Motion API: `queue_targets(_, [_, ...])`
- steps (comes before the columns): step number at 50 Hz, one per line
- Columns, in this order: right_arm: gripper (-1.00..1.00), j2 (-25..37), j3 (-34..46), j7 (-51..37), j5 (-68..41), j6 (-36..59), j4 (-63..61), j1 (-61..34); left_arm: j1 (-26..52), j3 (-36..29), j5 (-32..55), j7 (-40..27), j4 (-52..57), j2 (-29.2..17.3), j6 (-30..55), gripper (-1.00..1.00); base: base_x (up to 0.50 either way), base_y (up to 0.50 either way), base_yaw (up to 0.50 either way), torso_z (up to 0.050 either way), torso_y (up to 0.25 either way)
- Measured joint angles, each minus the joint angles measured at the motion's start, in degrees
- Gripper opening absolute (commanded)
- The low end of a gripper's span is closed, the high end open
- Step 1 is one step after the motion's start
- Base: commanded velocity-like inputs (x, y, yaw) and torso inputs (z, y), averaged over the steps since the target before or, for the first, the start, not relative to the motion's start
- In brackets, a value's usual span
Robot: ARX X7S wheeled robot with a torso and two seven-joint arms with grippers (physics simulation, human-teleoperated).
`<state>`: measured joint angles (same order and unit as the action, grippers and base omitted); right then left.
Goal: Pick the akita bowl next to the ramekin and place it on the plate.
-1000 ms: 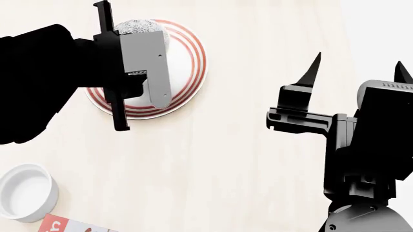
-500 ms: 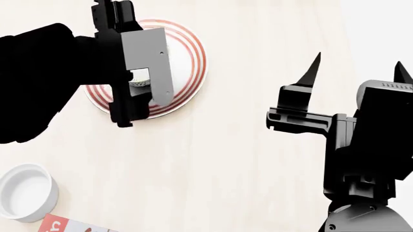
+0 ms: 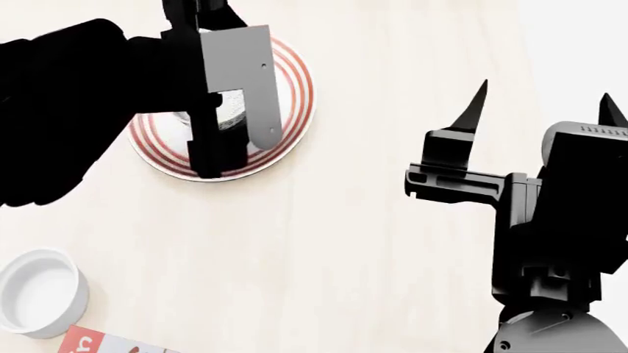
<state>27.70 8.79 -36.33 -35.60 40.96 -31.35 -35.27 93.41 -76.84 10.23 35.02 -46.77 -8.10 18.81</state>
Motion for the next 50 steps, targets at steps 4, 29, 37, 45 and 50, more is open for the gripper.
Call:
queue_targets(4, [1.00,0.03,0.00,-0.08,-0.08,0.06,-0.07,-0.04,0.31,0.26,0.01,-0.19,0.54,0.02,-0.78,1.00,0.00,0.00,0.00,0.000,0.000])
queue_targets(29, [1.00,0.19,0.21,-0.23,-0.09,-0.27,-0.03,0.06,2.14,5.74,2.23,-6.74,16.74,-4.90,2.52,1.00,0.00,0.00,0.00,0.000,0.000])
queue_targets(37, [1.00,0.24,0.24,-0.31,-0.16,-0.30,-0.03,0.05,0.98,9.34,4.25,-11.21,23.07,-7.12,5.40,1.00,0.00,0.00,0.00,0.000,0.000])
queue_targets(45, [1.00,0.29,0.29,-0.35,-0.19,-0.36,0.01,0.01,-0.32,12.44,5.99,-15.24,28.88,-9.40,8.05,1.00,0.00,0.00,0.00,0.000,0.000])
queue_targets(50, [1.00,0.33,0.32,-0.40,-0.24,-0.36,-0.02,-0.01,-1.37,14.13,6.98,-17.67,32.43,-10.82,9.65,1.00,0.00,0.00,0.00,0.000,0.000])
